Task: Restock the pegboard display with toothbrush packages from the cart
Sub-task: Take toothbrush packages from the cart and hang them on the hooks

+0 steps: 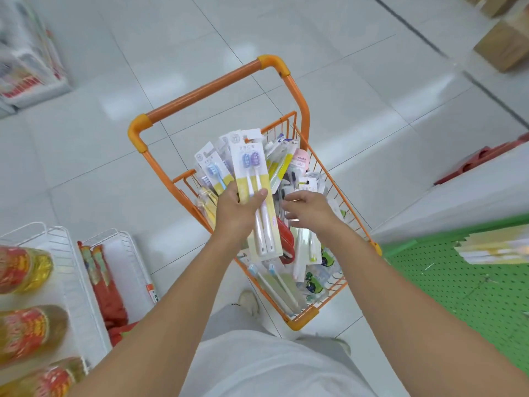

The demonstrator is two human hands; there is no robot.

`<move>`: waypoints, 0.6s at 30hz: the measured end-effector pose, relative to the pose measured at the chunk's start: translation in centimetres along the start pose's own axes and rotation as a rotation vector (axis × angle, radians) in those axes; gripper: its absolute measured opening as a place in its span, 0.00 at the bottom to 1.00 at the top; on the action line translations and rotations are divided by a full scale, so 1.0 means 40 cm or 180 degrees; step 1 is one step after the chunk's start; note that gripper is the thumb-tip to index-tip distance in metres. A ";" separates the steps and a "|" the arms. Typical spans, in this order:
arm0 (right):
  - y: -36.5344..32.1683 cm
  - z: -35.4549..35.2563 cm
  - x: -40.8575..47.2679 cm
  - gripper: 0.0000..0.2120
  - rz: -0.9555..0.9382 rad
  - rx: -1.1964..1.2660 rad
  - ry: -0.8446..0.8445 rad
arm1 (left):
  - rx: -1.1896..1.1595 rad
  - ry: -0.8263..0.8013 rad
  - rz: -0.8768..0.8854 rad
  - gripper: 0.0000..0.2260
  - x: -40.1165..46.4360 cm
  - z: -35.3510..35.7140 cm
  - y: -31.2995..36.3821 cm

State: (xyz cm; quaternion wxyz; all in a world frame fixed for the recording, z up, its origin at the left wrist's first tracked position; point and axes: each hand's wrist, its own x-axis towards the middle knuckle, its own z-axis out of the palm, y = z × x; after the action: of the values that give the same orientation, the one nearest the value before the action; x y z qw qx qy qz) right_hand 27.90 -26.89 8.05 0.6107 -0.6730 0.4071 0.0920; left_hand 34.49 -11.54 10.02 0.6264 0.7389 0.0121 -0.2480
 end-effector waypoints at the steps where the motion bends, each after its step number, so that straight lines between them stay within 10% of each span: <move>1: 0.003 0.027 0.013 0.14 -0.0044 -0.0157 -0.0018 | -0.0026 0.0104 0.0018 0.09 0.000 -0.023 0.002; 12: 0.081 0.090 0.026 0.05 -0.0033 0.0259 0.0854 | -0.0339 0.0259 -0.0165 0.11 0.006 -0.122 -0.010; 18: 0.181 -0.030 0.029 0.41 0.0690 -0.0843 0.0873 | -0.0251 -0.0016 -0.0075 0.09 0.005 -0.043 -0.007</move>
State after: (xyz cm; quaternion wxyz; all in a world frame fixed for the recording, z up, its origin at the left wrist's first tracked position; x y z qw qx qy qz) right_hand 23.43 -27.90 2.23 0.4424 -0.7059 0.5406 0.1174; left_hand 35.19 -9.94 9.85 0.6521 0.7129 0.0290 -0.2565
